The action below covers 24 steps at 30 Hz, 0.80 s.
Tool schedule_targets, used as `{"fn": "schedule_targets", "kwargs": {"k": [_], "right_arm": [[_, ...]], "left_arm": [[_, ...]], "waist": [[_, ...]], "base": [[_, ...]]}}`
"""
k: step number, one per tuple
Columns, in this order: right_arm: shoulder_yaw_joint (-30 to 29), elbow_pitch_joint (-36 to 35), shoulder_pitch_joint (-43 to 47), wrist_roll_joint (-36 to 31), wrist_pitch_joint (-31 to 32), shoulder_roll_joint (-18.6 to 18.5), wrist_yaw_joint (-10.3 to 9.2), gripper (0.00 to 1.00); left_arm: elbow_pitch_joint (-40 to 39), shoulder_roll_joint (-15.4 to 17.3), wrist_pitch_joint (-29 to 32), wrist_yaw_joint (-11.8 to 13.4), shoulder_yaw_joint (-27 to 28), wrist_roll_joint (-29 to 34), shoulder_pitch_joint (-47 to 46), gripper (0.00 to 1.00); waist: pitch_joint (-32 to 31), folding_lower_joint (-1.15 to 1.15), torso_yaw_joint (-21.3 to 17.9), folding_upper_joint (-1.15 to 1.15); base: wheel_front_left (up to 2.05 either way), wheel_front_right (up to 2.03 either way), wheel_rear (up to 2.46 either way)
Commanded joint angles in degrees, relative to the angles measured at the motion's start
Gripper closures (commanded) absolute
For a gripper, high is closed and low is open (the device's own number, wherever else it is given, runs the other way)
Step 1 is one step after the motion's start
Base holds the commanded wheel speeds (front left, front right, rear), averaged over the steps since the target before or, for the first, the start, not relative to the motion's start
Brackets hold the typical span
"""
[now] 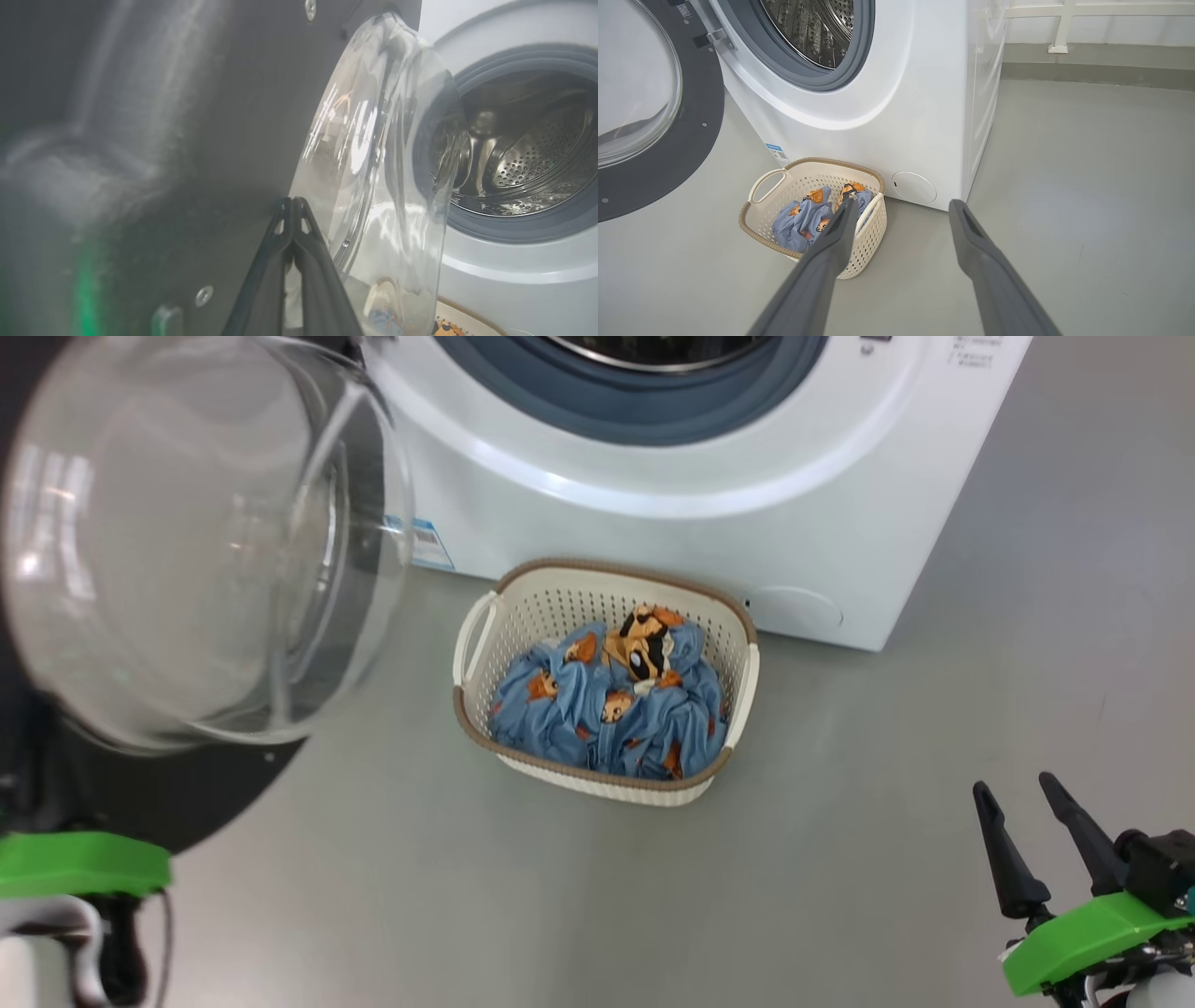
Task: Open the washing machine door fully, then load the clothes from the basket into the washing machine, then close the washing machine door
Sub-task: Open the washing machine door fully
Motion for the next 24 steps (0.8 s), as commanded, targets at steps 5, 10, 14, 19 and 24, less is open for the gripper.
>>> {"fn": "schedule_targets", "kwargs": {"k": [5,10,14,19,24], "right_arm": [[1.5,-1.36,-2.28,-0.81,-0.7,-1.34,0.09,0.0],[1.61,-1.34,-3.07,-0.79,-0.7,-1.47,0.09,0.0],[1.65,-1.28,-3.33,-0.75,-0.7,-1.65,0.09,0.0],[1.75,-1.38,-3.89,-0.74,-0.7,-2.06,0.09,0.0],[2.42,-1.26,-4.79,-0.71,-0.7,-2.37,0.09,0.0]], "left_arm": [[1.73,5.0,-0.37,1.25,7.87,1.51,-4.57,1.0],[4.03,7.07,-0.37,0.72,12.14,2.4,-6.21,1.0],[5.98,8.47,-0.37,0.19,14.14,3.12,-7.57,1.0],[10.64,11.33,-0.37,-0.76,16.37,4.84,-10.96,1.0],[15.98,14.44,-0.37,-1.01,18.32,6.52,-14.37,1.0]], "waist": [[3.21,0.0,-0.7,0.0],[4.44,0.0,-1.03,0.0],[5.03,0.0,-1.11,0.0],[6.2,0.0,-1.21,0.0],[7.17,0.0,-1.87,0.0]], "base": [[0.0,0.0,0.0],[0.0,0.0,0.0],[0.0,0.0,0.0],[0.0,0.0,0.0],[0.0,0.0,0.0]]}}
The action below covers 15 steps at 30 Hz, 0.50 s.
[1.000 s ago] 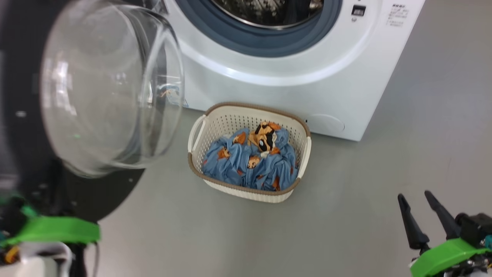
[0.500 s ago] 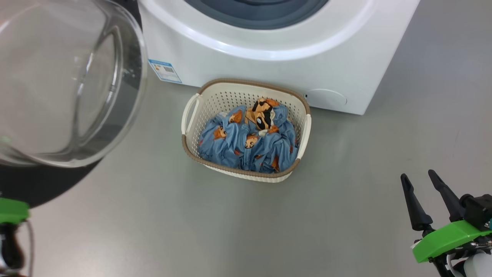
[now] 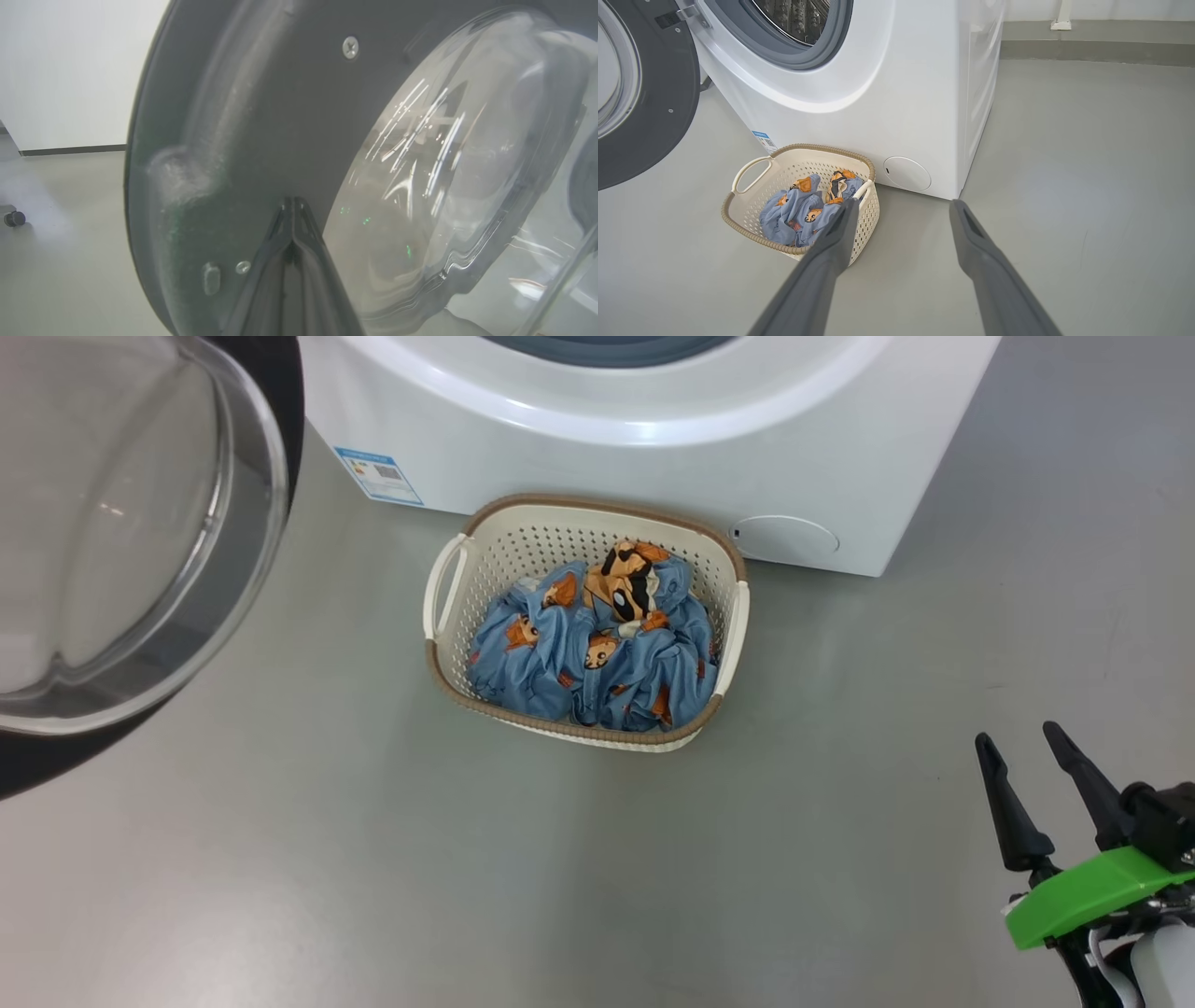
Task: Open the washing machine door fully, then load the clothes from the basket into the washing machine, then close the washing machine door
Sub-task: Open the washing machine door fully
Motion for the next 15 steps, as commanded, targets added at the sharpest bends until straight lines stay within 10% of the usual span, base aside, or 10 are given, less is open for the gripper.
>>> {"fn": "schedule_targets", "kwargs": {"k": [1,15], "right_arm": [[1.5,-1.2,-0.76,-0.7,-0.7,-0.82,0.09,0.0],[1.63,-0.69,-1.04,-0.58,-0.7,-0.99,0.09,0.0]], "left_arm": [[-0.38,5.26,-0.35,0.04,2.36,0.73,-1.5,1.0],[7.53,9.32,-0.35,-2.54,5.66,3.81,-6.25,1.0]], "waist": [[0.33,0.0,-0.4,0.0],[0.08,0.0,-1.68,0.0]], "base": [[0.0,0.0,0.0],[0.0,0.0,0.0]]}}
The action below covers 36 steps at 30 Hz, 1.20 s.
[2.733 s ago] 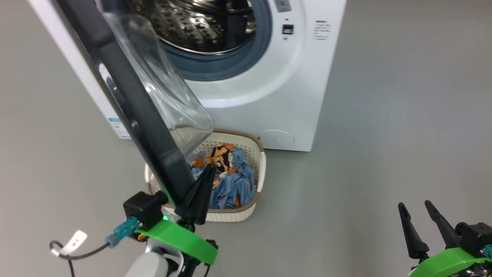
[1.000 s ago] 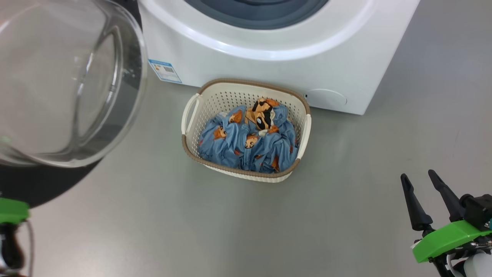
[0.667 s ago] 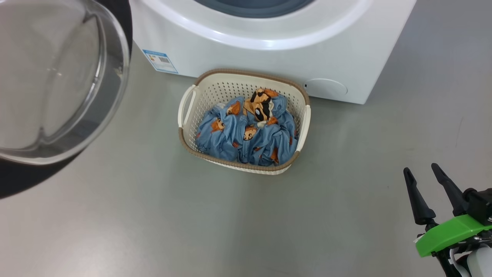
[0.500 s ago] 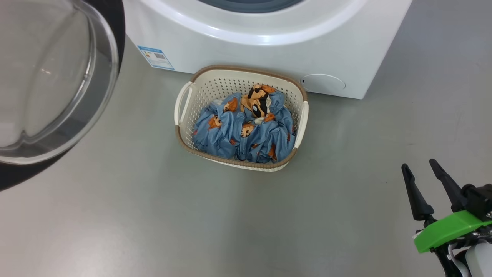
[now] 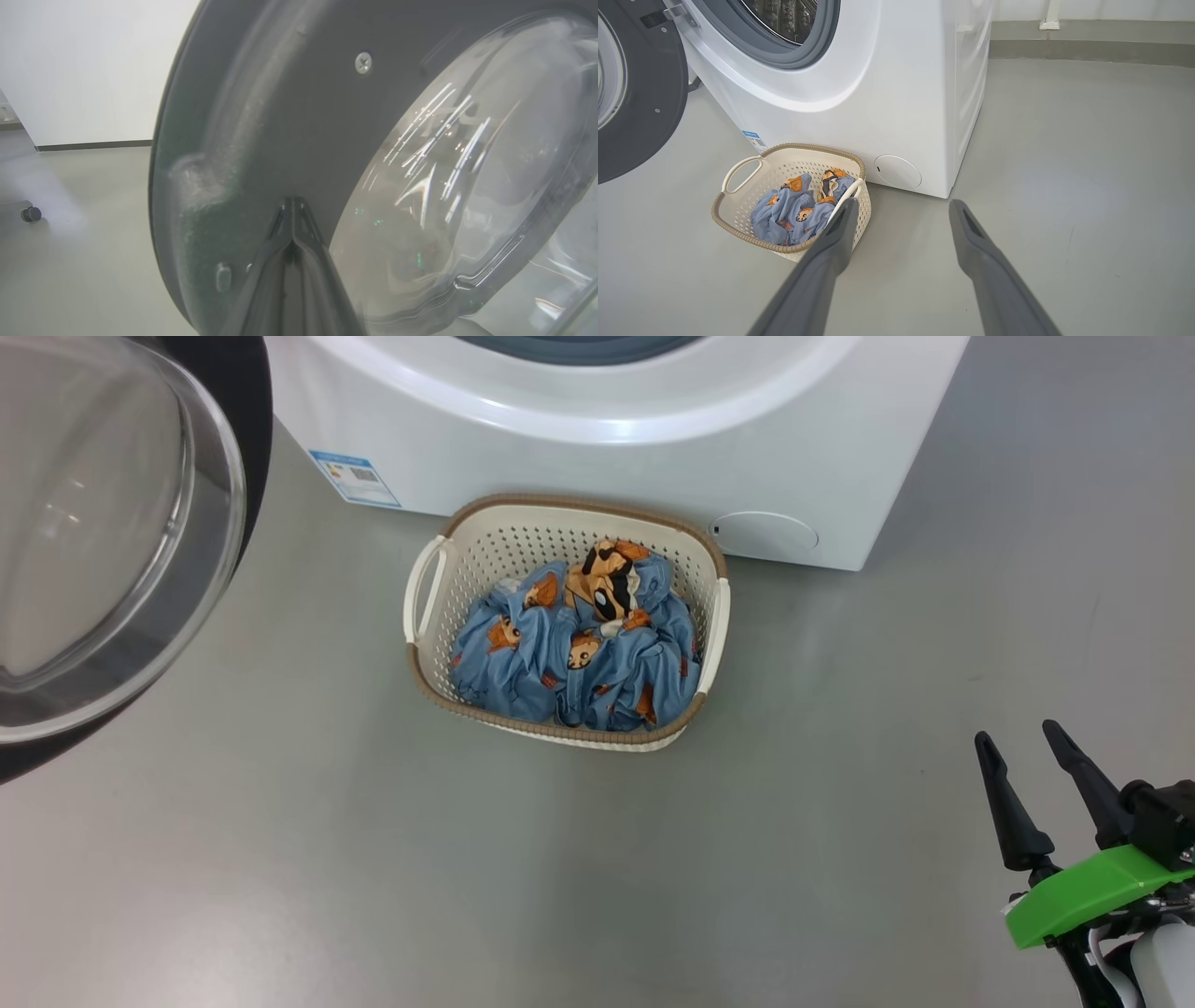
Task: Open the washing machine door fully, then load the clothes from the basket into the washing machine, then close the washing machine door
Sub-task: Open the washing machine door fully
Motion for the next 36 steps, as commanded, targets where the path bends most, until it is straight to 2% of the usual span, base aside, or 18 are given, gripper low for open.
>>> {"fn": "schedule_targets", "kwargs": {"k": [1,11,12,15,18,19,20,21,22,23,34,36], "right_arm": [[1.27,-0.97,-0.37,-0.58,-0.69,-0.78,0.09,0.0],[0.66,-0.78,1.19,-0.5,-0.69,-0.44,0.09,0.0],[0.65,-0.77,1.3,-0.48,-0.69,-0.41,0.09,0.0],[0.59,-0.71,1.67,-0.4,-0.69,-0.42,0.09,0.0],[0.48,-0.67,2.08,-0.27,-0.69,-0.42,0.09,0.0],[0.48,-0.67,2.08,-0.27,-0.69,-0.42,0.09,0.0],[0.44,-0.65,2.22,-0.19,-0.69,-0.43,0.09,0.0],[0.43,-0.65,2.39,-0.16,-0.69,-0.43,0.09,0.0],[0.41,-0.65,2.58,-0.14,-0.69,-0.39,0.09,0.0],[0.36,-0.63,2.79,-0.08,-0.69,-0.35,0.09,0.0],[-0.69,-1.09,5.87,0.27,-0.69,0.12,0.09,0.0],[-1.11,-1.28,6.52,0.22,-0.69,0.22,0.09,0.0]], "left_arm": [[-1.03,4.47,-0.35,-0.22,1.48,0.76,-0.77,1.0],[-4.96,-0.85,-0.35,-1.91,1.8,0.47,5.07,1.0],[-5.75,-1.56,-0.35,-1.99,1.52,0.34,6.16,0.9],[-8.77,-4.02,-0.35,-2.1,0.31,-1.11,9.19,0.77],[-12.72,-6.18,-0.35,-2.12,-1.91,-3.32,12.89,0.6],[-12.72,-6.18,-0.35,-2.12,-1.91,-3.32,12.89,0.6],[-14.14,-6.96,-0.35,-2.12,-2.69,-3.84,14.2,0.53],[-15.48,-7.59,-0.35,-2.12,-3.38,-4.26,15.53,0.38],[-16.68,-8.22,-0.35,-2.13,-4.01,-4.71,16.82,0.12],[-17.98,-8.9,-0.35,-2.13,-4.57,-5.01,18.12,0.02],[-25.32,-13.49,-0.35,-2.14,-9.87,-7.01,27.79,0.0],[-26.31,-14.11,-0.35,-2.14,-12.46,-7.71,29.4,0.0]], "waist": [[-0.48,0.0,-0.01,0.0],[-4.23,0.0,0.69,0.0],[-4.56,0.0,0.75,0.0],[-5.79,0.0,1.09,0.0],[-6.96,0.0,1.41,0.0],[-6.96,0.0,1.41,0.0],[-7.44,0.0,1.51,0.0],[-7.88,0.0,1.55,0.0],[-8.39,0.0,1.58,0.0],[-8.91,0.0,1.58,0.0],[-13.38,0.0,-0.15,0.0],[-14.0,0.0,-1.27,0.0]], "base": [[0.0,0.0,0.0],[0.0,0.0,0.0],[0.0,0.0,0.0],[0.0,0.0,0.0],[0.0,0.0,0.0],[0.0,0.0,0.0],[0.0,0.0,0.0],[0.0,0.0,0.0],[0.0,0.0,0.0],[0.0,0.0,0.0],[0.0,0.0,0.0],[0.0,0.0,0.0]]}}
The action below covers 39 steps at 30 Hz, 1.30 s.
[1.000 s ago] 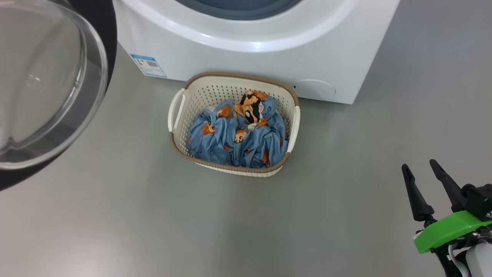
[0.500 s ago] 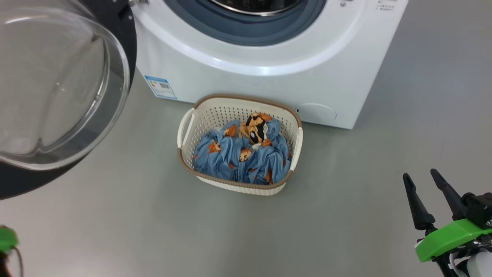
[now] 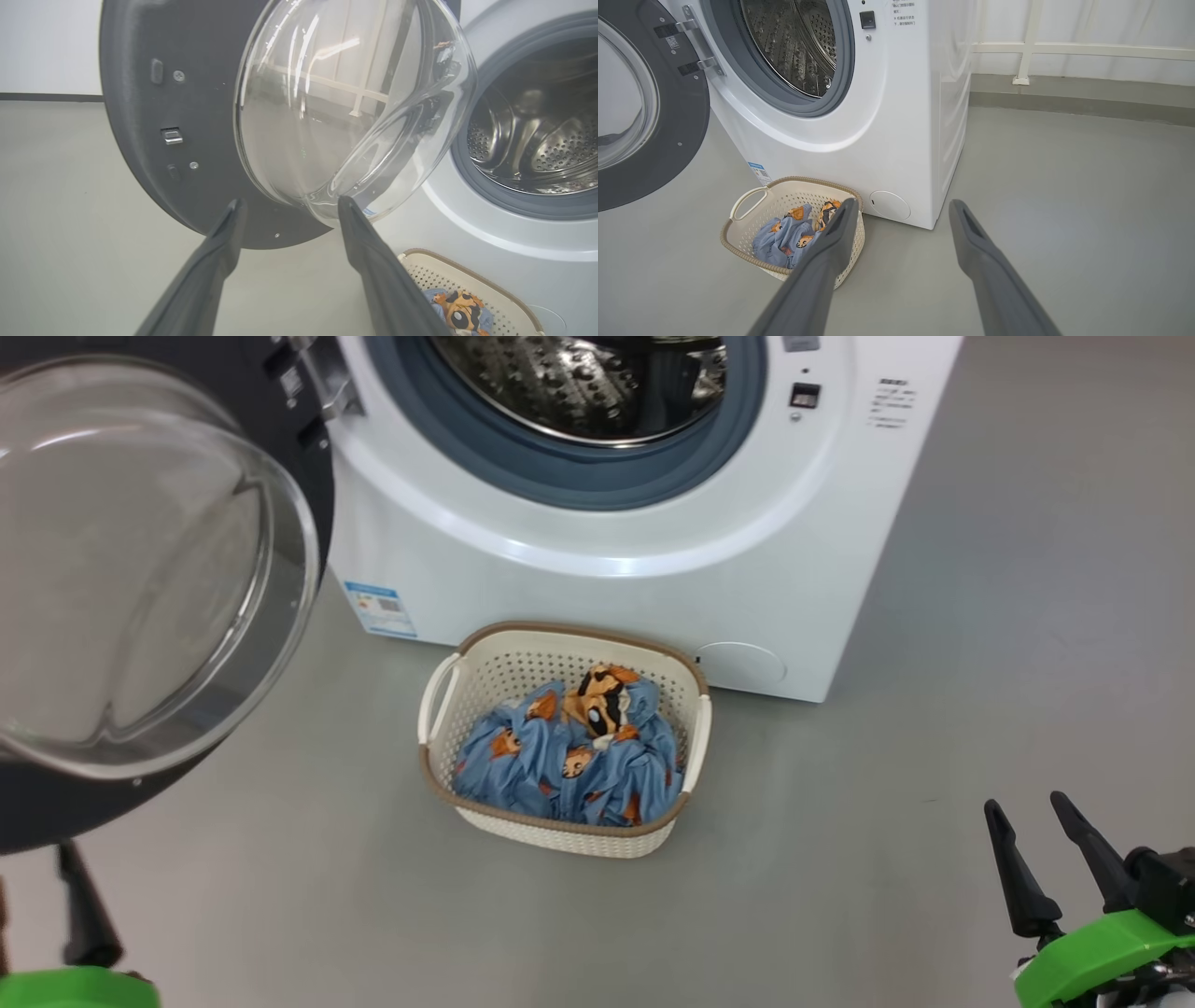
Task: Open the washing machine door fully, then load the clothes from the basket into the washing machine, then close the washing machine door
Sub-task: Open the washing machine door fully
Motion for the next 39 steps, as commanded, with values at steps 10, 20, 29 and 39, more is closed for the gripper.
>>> {"fn": "schedule_targets", "kwargs": {"k": [10,20,29,39], "right_arm": [[-0.26,-1.93,0.63,0.16,-0.7,-0.48,0.09,0.0],[-1.55,-2.33,1.12,0.0,-0.7,0.7,0.09,0.0],[-1.85,-2.61,1.15,0.06,-0.7,1.55,0.09,0.0],[-2.42,-2.59,1.6,0.01,-0.7,2.26,0.09,0.0]], "left_arm": [[-4.01,2.74,-0.35,-0.08,-9.63,-3.75,2.05,0.0],[-4.83,4.94,-0.35,-0.09,-16.64,-5.17,2.15,0.0],[-5.95,6.09,-0.35,-0.09,-19.35,-5.18,2.17,0.0],[-6.06,6.85,-0.35,-0.09,-20.17,-6.14,2.31,0.0]], "waist": [[-0.91,0.0,-7.07,0.0],[-0.49,0.0,-14.13,0.0],[-0.34,0.0,-18.81,0.0],[-0.79,0.0,-20.92,0.0]], "base": [[0.0,0.0,0.0],[0.0,0.0,0.0],[0.0,0.0,0.0],[0.0,0.0,0.0]]}}
